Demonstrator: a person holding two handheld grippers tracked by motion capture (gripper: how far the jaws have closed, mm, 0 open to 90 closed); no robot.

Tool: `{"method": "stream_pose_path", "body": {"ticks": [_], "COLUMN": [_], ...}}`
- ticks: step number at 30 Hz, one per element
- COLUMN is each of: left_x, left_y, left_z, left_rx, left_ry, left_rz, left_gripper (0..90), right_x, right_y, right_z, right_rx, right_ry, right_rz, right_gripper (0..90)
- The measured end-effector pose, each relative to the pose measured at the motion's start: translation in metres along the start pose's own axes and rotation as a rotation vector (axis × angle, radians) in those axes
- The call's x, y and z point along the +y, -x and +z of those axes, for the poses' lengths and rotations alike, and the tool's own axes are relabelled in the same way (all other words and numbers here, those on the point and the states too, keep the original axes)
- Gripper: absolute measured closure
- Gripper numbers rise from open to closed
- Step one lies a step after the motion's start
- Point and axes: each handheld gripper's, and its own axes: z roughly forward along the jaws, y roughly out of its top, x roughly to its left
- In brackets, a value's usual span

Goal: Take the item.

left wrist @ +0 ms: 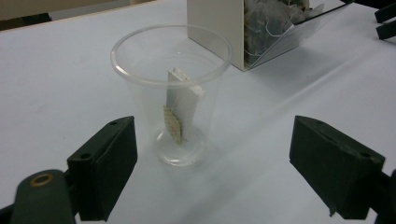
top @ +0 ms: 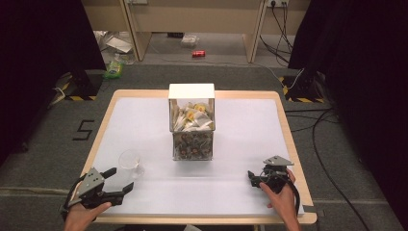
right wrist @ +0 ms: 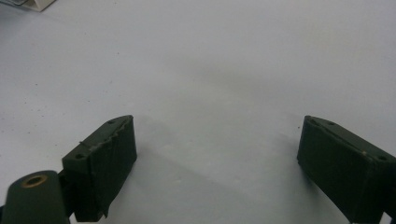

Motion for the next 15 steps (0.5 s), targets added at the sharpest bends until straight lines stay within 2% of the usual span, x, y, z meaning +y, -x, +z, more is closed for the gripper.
{"method": "stream_pose_path", "body": {"ticks": [15], "left_x": [-0.02], "left_y": [0.001], "left_z": [0.008], "left_rx": [-0.019], "left_ry": [-0.051], "left_rz": [-0.012], "left_gripper": [14.6], "right_x": [0.0], "right_y": [0.0], "right_z": [0.0], "right_rx": [0.0], "right_ry": [-0.002], "right_rz": [-0.002], "right_gripper": [12.4]}}
